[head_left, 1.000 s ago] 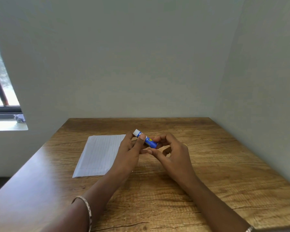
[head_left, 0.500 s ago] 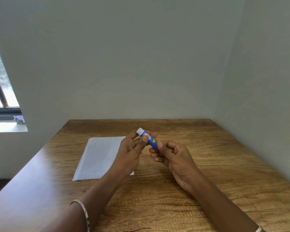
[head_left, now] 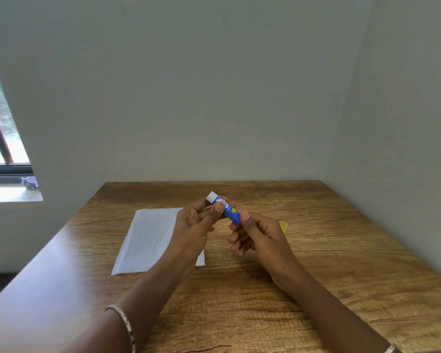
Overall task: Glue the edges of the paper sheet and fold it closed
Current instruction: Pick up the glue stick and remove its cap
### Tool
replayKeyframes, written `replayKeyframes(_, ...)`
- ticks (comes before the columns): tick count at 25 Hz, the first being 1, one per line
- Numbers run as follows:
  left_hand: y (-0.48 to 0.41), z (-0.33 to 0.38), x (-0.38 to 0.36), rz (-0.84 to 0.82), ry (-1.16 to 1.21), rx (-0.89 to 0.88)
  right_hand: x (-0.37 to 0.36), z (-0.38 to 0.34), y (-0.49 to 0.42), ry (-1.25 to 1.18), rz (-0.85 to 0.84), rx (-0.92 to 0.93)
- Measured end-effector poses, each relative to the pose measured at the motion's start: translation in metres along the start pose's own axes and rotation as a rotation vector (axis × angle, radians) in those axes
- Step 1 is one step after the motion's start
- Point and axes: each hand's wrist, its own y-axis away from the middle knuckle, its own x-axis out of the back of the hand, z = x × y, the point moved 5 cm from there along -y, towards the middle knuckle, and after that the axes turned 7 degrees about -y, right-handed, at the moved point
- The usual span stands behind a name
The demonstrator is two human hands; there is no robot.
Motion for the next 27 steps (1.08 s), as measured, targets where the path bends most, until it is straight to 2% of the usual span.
replayKeyframes(5,-0.002,-0.002,0.003,0.033,0.033,0.028,0.004,-0.004,-0.001,0.074,0.063,0.090)
replayKeyframes(7,-0.001,-0.002,0.002,0.018,0.011,0.024,0.008,-0.005,-0.004,0.018,0.096,0.094)
replayKeyframes(12,-0.002,0.001,0.001,-0.030,-0.007,-0.003,0.001,-0.004,0.001,-0.047,-0.051,-0.061)
replayKeyframes(14,-0.002,0.002,0.001,-0.032,-0.005,-0.013,-0.001,-0.006,0.002,-0.040,-0.057,-0.094)
replayKeyframes(19,-0.003,0.002,0.003,-0.006,-0.001,-0.016,0.005,-0.013,-0.001,0.029,0.066,0.067)
replayKeyframes(22,-0.003,0.001,0.001,-0.019,-0.019,-0.023,0.010,-0.011,-0.003,-0.007,0.097,0.071)
replayKeyframes(27,-0.003,0.002,0.001,-0.023,-0.031,-0.038,0.004,-0.005,-0.001,-0.083,-0.019,-0.054)
